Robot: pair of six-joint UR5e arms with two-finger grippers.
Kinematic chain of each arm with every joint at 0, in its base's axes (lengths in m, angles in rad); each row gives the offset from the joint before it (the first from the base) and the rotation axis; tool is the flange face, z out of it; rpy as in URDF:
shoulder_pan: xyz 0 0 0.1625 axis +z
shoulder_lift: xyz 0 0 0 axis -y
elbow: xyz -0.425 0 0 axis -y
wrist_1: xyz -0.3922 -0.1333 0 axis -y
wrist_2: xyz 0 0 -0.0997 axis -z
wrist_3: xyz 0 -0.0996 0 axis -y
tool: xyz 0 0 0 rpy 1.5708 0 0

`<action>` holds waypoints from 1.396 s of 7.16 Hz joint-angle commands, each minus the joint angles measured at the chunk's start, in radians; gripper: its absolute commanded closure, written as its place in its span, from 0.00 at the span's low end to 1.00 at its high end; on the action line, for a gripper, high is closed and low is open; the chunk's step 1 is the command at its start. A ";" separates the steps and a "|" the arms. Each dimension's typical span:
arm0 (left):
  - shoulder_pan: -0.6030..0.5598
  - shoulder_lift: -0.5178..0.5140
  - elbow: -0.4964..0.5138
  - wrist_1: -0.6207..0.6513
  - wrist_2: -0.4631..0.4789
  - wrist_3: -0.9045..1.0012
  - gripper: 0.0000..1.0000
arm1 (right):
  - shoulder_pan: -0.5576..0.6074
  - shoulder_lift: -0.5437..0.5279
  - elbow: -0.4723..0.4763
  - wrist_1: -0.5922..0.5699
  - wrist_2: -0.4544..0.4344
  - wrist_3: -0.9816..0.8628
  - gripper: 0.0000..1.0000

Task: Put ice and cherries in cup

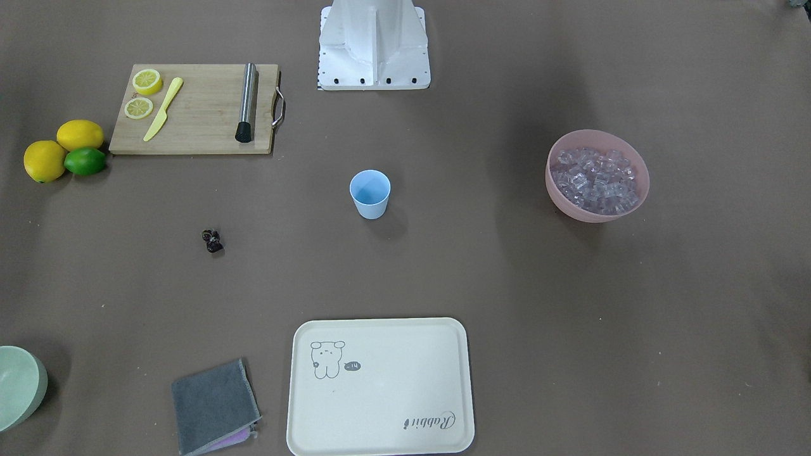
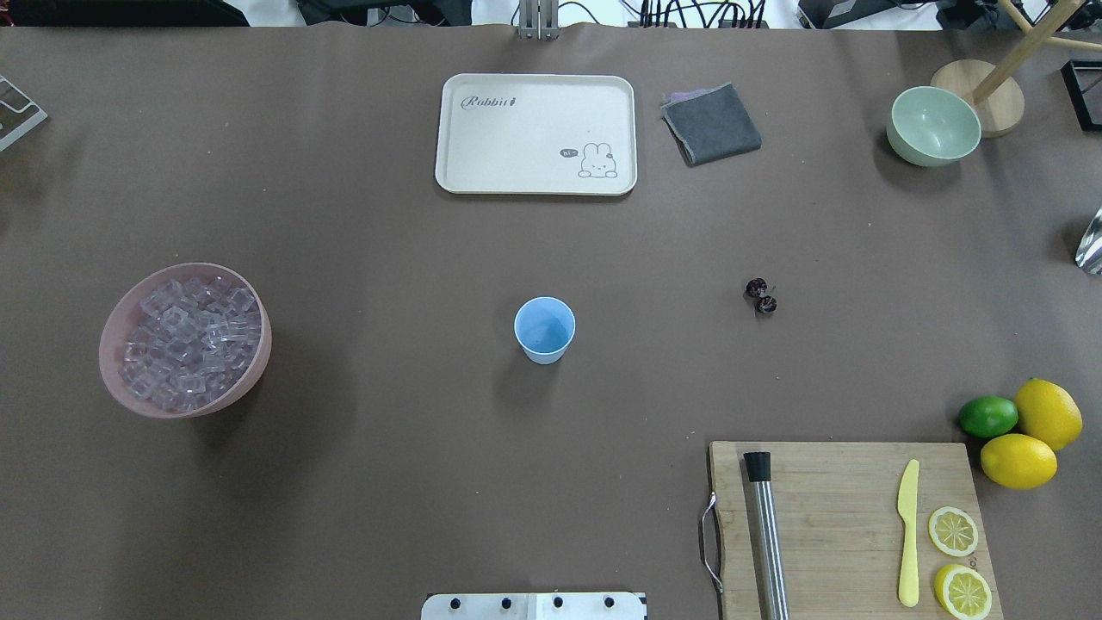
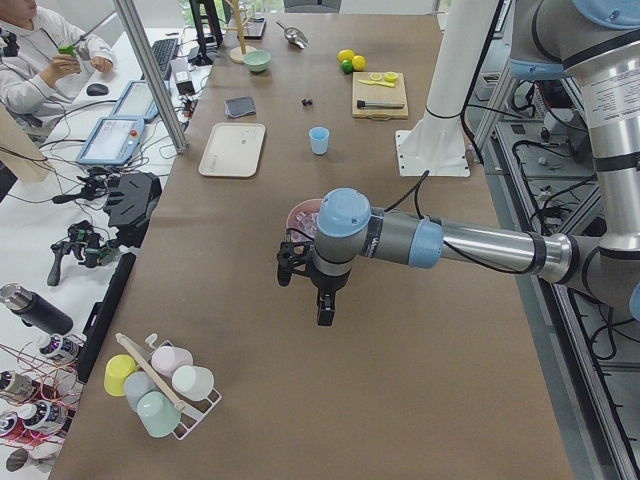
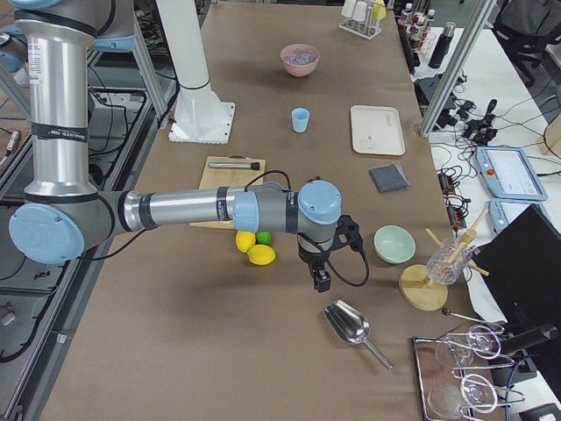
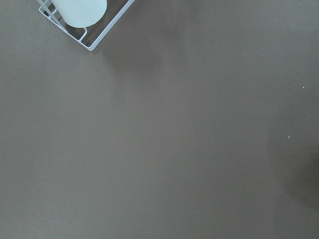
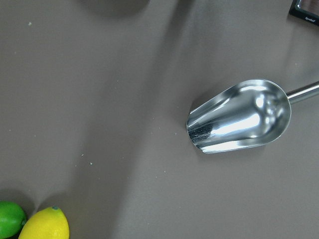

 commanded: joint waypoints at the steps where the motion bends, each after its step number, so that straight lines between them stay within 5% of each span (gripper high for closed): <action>1: 0.002 0.000 -0.002 0.003 -0.009 -0.005 0.02 | -0.013 -0.001 0.001 0.001 0.005 0.000 0.00; 10: 0.003 0.008 0.015 -0.023 -0.007 -0.014 0.02 | -0.039 -0.008 0.018 0.003 0.011 -0.005 0.00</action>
